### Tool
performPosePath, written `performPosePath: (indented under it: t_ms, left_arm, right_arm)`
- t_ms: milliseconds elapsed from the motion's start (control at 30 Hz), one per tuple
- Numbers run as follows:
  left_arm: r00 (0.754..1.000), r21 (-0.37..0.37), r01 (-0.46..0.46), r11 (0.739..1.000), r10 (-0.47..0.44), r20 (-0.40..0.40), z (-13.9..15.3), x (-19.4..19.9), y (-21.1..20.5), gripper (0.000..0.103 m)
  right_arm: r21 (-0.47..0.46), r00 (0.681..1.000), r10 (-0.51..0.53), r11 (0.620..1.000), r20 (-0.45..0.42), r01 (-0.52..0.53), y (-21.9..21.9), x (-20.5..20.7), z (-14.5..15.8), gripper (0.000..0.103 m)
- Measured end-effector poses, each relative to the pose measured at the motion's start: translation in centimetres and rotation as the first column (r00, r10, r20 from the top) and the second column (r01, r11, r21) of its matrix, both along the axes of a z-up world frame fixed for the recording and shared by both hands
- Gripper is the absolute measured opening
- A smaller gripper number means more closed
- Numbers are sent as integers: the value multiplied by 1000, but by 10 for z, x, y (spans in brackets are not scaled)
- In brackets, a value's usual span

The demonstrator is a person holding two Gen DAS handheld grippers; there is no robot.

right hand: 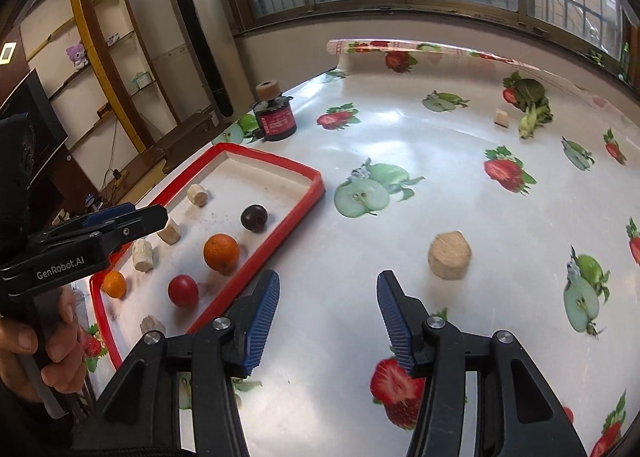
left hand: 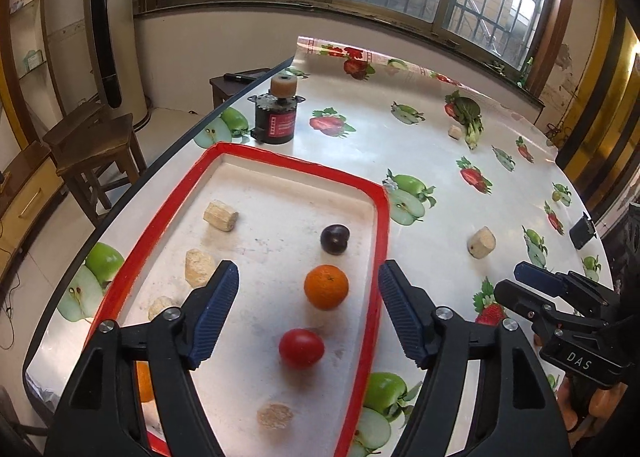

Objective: Organize fruits
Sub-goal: 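Move right tool toward a red tomato while left tool moves toward a tan round block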

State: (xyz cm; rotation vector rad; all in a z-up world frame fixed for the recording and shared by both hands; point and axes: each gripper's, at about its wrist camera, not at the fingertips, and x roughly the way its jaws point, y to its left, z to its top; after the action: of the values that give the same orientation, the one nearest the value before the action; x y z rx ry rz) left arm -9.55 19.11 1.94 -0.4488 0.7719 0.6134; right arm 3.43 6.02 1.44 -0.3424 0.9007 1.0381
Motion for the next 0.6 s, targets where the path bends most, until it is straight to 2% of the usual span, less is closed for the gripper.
performPosePath:
  t_ms: [300, 600]
  left_arm:
    - [999, -7, 52, 999, -52, -1, 1, 9, -34, 72]
    - [993, -29, 117, 993, -117, -13, -6, 20, -66, 72]
  right_arm:
    - [17, 994, -107, 994, 8, 107, -66, 14, 7, 53]
    - [16, 975, -222, 975, -2, 222, -125, 30, 4, 53]
